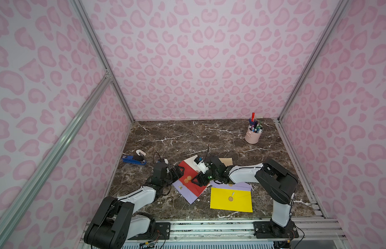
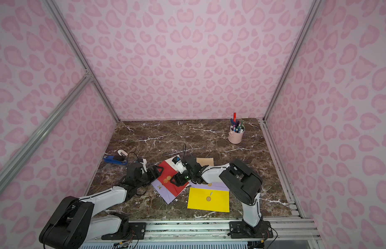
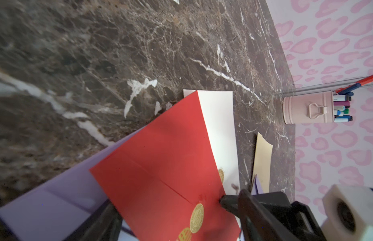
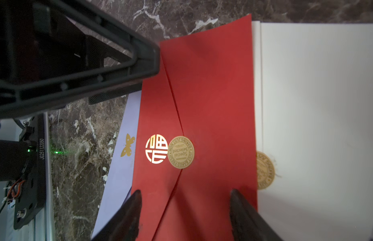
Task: Open the envelope
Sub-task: Pick up the envelope from the envelope.
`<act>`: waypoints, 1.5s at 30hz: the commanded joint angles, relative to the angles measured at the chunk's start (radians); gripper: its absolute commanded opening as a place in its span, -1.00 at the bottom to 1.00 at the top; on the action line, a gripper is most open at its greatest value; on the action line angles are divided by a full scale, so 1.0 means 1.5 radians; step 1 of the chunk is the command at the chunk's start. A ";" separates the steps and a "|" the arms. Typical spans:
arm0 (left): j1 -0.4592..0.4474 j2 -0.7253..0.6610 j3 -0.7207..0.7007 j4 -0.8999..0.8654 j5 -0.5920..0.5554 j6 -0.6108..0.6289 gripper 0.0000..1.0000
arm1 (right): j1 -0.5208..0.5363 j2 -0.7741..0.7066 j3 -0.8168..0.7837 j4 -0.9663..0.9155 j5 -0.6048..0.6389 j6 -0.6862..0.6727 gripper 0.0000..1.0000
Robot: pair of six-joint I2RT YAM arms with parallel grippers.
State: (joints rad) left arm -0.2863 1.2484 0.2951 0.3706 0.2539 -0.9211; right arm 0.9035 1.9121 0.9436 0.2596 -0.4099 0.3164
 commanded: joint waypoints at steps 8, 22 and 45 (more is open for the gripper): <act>-0.004 -0.006 0.001 0.034 0.035 0.013 -0.60 | 0.009 0.017 0.009 -0.097 -0.002 0.007 0.35; -0.004 0.008 0.048 0.017 0.043 0.109 -0.91 | 0.009 -0.111 0.028 -0.150 0.023 -0.035 0.42; -0.003 -0.140 0.188 0.126 0.421 0.285 -0.91 | -0.215 -0.381 0.012 -0.101 -0.291 -0.080 0.46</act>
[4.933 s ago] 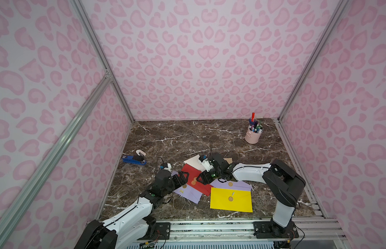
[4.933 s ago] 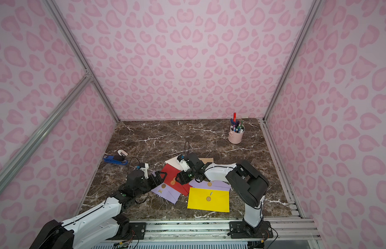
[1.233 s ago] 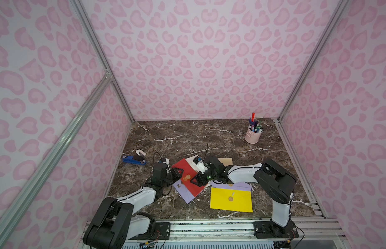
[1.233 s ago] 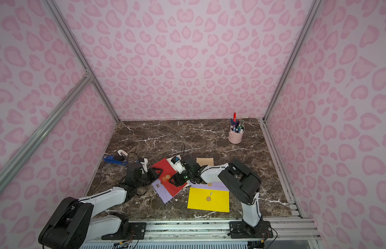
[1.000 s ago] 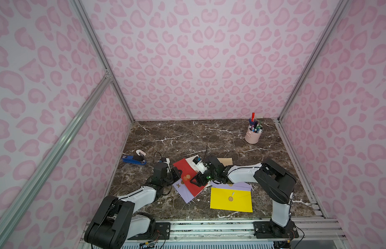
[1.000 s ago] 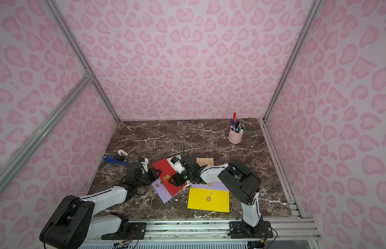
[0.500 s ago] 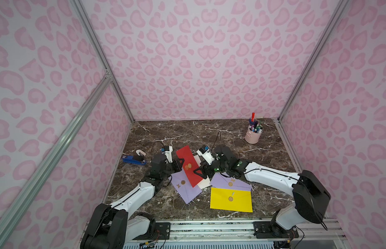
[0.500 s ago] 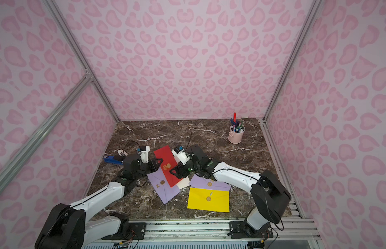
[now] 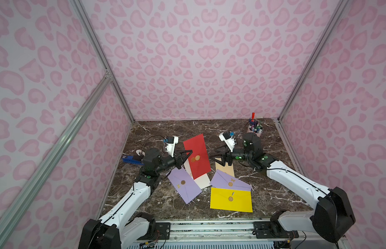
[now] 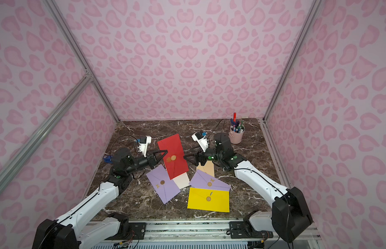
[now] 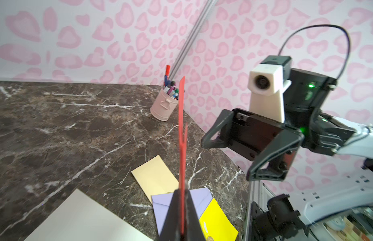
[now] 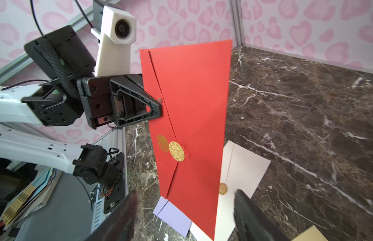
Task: Open the envelope
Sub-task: Pick up the envelope from the envelope.
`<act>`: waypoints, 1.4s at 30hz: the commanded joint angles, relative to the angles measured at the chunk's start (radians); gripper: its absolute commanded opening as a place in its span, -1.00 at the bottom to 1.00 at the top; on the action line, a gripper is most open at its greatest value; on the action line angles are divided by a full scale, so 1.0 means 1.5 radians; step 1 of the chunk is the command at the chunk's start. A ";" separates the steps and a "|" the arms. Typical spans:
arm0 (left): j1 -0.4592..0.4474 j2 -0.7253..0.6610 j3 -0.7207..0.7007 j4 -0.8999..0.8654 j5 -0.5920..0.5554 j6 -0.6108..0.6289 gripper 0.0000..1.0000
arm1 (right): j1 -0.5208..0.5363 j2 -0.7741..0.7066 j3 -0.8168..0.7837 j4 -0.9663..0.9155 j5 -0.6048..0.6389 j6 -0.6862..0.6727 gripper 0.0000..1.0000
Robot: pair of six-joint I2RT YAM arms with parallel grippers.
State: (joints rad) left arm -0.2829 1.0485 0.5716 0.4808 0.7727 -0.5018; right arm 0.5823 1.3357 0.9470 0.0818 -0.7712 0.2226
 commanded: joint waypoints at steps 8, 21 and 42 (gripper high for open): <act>-0.029 -0.020 0.004 0.047 0.078 0.014 -0.91 | 0.000 0.035 0.026 0.048 -0.093 -0.009 0.34; -0.030 0.000 0.015 0.030 0.067 0.022 -0.91 | 0.027 0.066 0.034 0.102 -0.203 0.003 -0.77; -0.155 -0.090 0.055 -0.225 -0.470 0.175 0.46 | 0.079 0.049 0.096 0.022 0.190 0.131 -1.00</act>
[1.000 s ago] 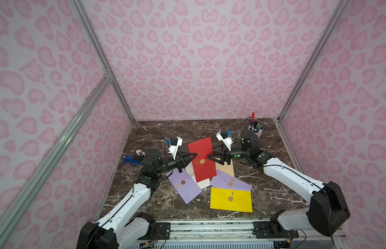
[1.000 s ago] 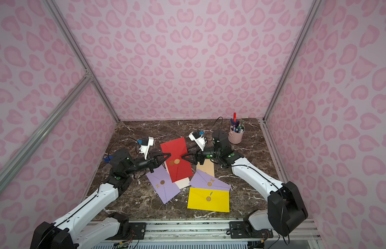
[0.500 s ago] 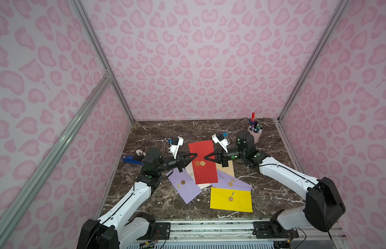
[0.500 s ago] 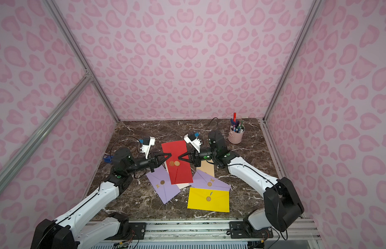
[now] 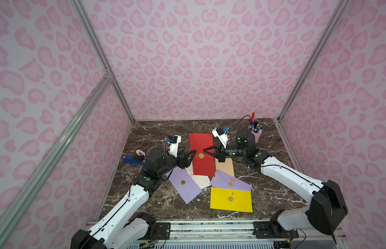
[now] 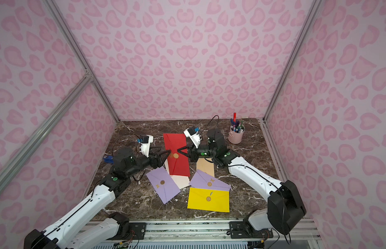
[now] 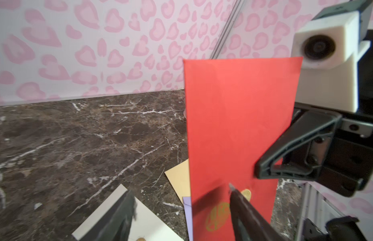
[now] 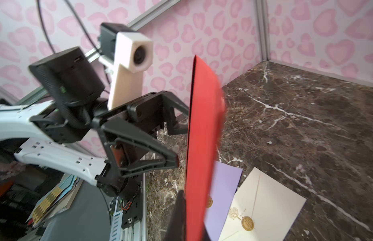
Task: Open the envelope
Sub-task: Pick up the envelope from the envelope, then open the envelope flap on the envelope.
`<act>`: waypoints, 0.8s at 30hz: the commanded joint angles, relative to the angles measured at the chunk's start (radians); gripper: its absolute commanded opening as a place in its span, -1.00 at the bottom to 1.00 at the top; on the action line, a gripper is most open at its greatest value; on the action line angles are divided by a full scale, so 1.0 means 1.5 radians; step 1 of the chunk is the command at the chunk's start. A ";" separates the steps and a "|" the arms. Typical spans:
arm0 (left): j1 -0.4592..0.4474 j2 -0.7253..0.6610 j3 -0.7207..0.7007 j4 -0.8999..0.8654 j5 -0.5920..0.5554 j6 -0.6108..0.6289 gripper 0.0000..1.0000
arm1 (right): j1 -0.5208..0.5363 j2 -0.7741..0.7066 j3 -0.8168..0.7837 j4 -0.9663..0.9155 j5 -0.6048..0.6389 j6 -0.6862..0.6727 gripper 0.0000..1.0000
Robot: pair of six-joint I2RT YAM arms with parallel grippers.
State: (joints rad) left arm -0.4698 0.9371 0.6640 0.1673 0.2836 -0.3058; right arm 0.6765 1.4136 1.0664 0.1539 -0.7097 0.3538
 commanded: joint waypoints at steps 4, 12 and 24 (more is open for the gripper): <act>-0.150 -0.018 -0.016 -0.008 -0.328 0.100 0.45 | 0.050 0.012 0.054 -0.060 0.255 0.073 -1.00; -0.204 -0.008 -0.040 0.013 -0.494 0.108 0.43 | 0.098 0.014 0.083 -0.094 0.352 0.090 -1.00; -0.217 -0.020 -0.063 0.035 -0.487 0.118 0.37 | 0.119 0.002 0.085 -0.106 0.403 0.103 -1.00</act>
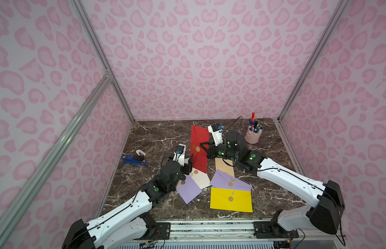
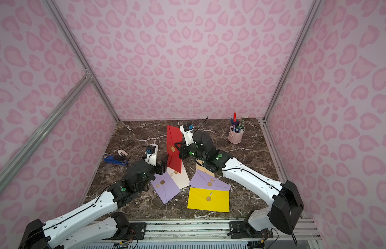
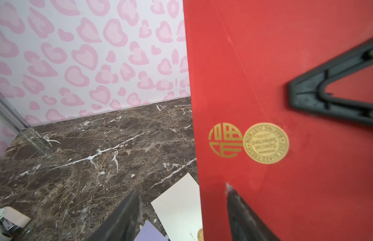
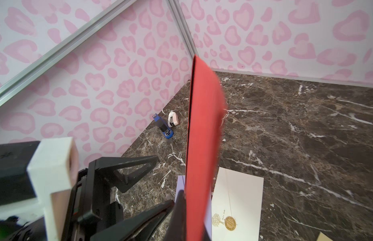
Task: Open the envelope
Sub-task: Open the envelope flap on the envelope.
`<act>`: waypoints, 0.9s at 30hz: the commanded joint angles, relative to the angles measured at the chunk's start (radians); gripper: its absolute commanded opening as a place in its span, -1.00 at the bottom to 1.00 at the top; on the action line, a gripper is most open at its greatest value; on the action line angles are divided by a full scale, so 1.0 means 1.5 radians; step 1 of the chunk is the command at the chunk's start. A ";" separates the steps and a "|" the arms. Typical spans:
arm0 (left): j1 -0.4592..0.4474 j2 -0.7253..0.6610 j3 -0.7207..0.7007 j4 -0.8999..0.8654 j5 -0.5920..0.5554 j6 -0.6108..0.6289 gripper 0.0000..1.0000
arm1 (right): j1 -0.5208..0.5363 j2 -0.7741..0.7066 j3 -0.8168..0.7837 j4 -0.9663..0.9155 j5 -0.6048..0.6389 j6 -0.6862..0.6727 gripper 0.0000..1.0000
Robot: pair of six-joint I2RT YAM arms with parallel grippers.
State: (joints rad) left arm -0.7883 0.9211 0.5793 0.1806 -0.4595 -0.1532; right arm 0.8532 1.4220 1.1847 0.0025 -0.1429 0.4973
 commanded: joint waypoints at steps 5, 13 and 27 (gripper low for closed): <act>-0.010 -0.028 -0.023 0.037 0.021 0.032 0.37 | 0.008 0.000 0.019 -0.014 0.050 0.007 -1.00; -0.024 0.002 -0.007 0.042 0.013 0.057 0.35 | 0.026 0.017 0.039 -0.023 0.053 0.004 -1.00; -0.030 0.058 0.020 0.032 -0.054 0.053 0.35 | 0.032 0.024 0.048 -0.014 0.024 0.007 -1.00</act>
State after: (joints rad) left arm -0.8333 0.9997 0.5999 0.2249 -0.4938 -0.0719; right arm 0.8974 1.4574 1.2446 -0.0319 -0.0849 0.5034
